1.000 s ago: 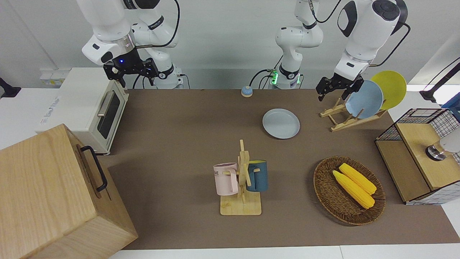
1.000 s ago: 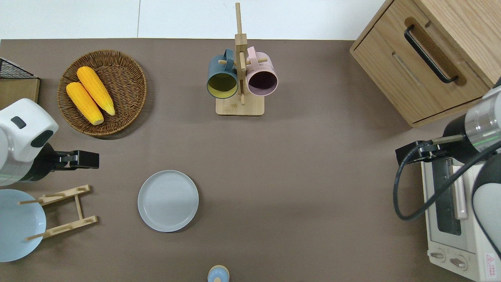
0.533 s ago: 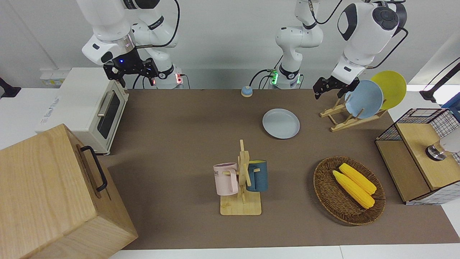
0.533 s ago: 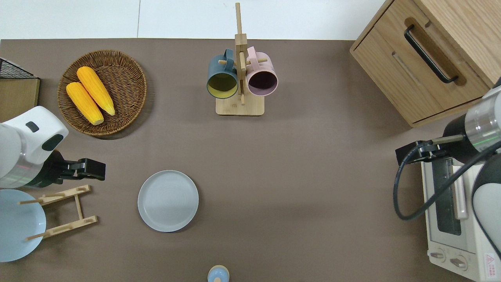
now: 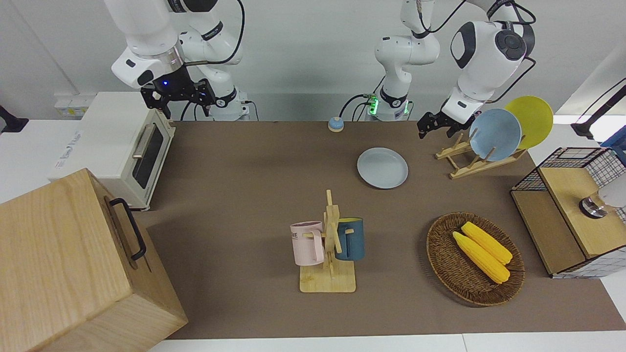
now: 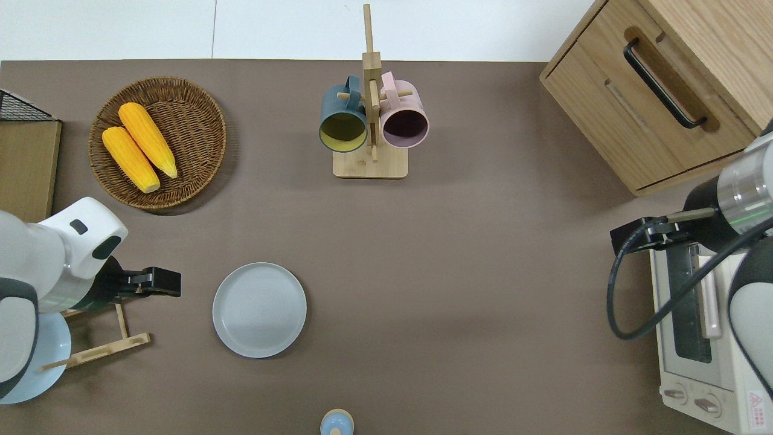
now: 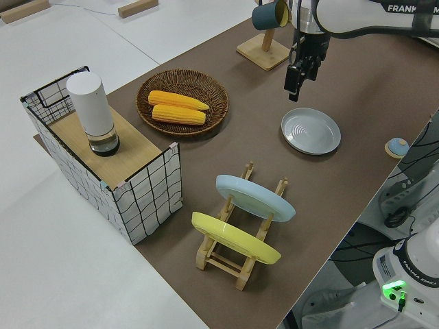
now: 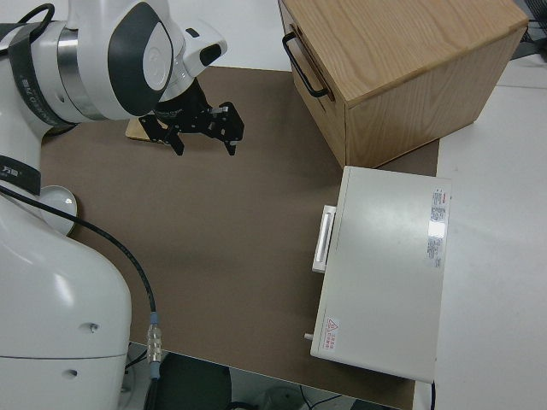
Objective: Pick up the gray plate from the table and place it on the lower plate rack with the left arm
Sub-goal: 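Move the left gripper toward the edge of the gray plate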
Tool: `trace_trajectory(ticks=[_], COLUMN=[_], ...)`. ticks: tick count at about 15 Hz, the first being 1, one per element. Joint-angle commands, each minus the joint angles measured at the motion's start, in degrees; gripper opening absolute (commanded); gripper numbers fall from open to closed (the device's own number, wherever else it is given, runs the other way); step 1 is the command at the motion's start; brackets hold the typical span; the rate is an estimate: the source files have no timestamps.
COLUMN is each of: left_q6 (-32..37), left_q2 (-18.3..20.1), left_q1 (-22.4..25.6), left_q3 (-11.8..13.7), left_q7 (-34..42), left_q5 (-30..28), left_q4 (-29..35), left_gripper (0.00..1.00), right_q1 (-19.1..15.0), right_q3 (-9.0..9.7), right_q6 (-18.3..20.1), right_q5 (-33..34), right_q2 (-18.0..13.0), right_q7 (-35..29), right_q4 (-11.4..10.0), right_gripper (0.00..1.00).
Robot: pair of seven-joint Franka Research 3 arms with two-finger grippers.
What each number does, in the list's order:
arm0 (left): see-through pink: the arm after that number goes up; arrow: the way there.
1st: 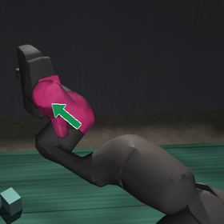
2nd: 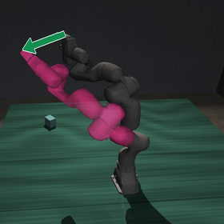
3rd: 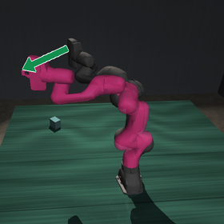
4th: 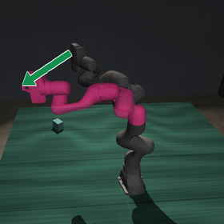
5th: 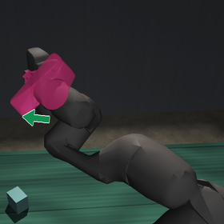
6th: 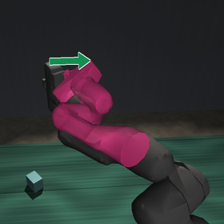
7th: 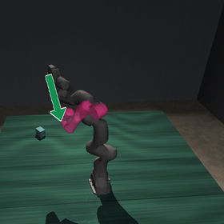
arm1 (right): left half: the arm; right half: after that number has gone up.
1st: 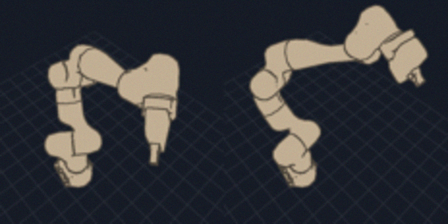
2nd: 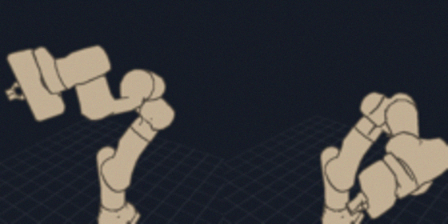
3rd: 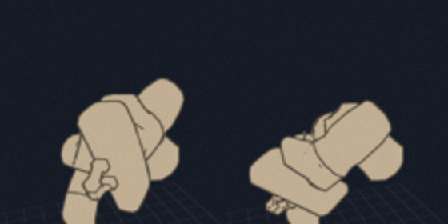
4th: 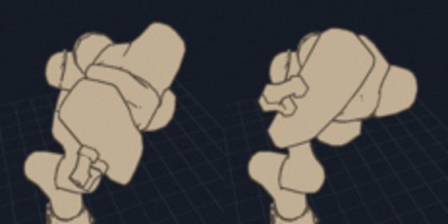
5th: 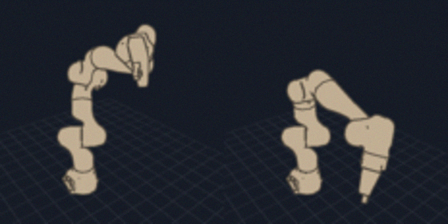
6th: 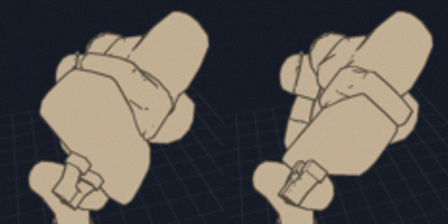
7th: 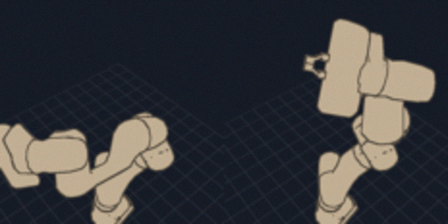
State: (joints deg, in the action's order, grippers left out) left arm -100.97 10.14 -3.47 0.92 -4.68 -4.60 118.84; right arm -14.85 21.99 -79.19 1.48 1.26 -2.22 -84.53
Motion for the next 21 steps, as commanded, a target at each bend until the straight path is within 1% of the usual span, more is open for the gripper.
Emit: trace_trajectory(ticks=[1, 3, 5, 9, 11, 13, 15, 21], left_q6=[-8.8, -14.7, -19.3, -23.6, -27.5, -31.9, -33.9, -34.7], left_q2=[2.4, 2.4, 2.5, 2.6, 3.1, 3.3, 2.4, -1.8], left_q1=[-0.3, -0.5, -0.7, -0.8, -0.7, -0.7, -0.8, -1.7], left_q3=[0.2, 0.2, -0.3, -0.7, -1.9, -2.4, -3.1, -3.1], left_q7=[-0.2, -0.2, -0.2, -0.2, -0.2, -0.2, -0.2, -0.2], left_q5=[-0.9, -0.9, -0.8, -0.8, -0.8, -0.8, -0.8, -0.8], left_q4=[8.3, 12.9, 16.5, 20.5, 24.1, 27.7, 28.9, 28.9], left_gripper=[0.99, 0.99, 0.99, 0.99, 0.99, 0.99, 0.99, 0.99], right_q1=[-1.3, -1.3, -1.3, -1.3, -1.3, -1.3, -1.3, -1.3], right_q3=[1.21, 1.21, 1.13, 1.13, 1.13, 1.21, 1.21, 1.21], right_q6=[0.6, 0.6, 0.6, 0.6, 0.6, 0.6, 0.6, 0.6], right_q5=[0.4, 0.4, 0.4, 0.4, 0.4, 0.4, 0.4, 0.4], right_q2=[-0.1, -0.1, -0.1, -0.1, -0.2, -0.1, -0.1, -0.1], right_q7=[-0.7, -0.7, -0.7, -0.7, -0.7, -0.7, -0.7, -0.7], right_q4=[0.4, 0.4, 0.4, 0.4, 0.4, 0.4, 0.4, 0.4], right_gripper=[0.983, 0.983, 0.983, 0.983, 0.983, 0.983, 0.983, 0.983])
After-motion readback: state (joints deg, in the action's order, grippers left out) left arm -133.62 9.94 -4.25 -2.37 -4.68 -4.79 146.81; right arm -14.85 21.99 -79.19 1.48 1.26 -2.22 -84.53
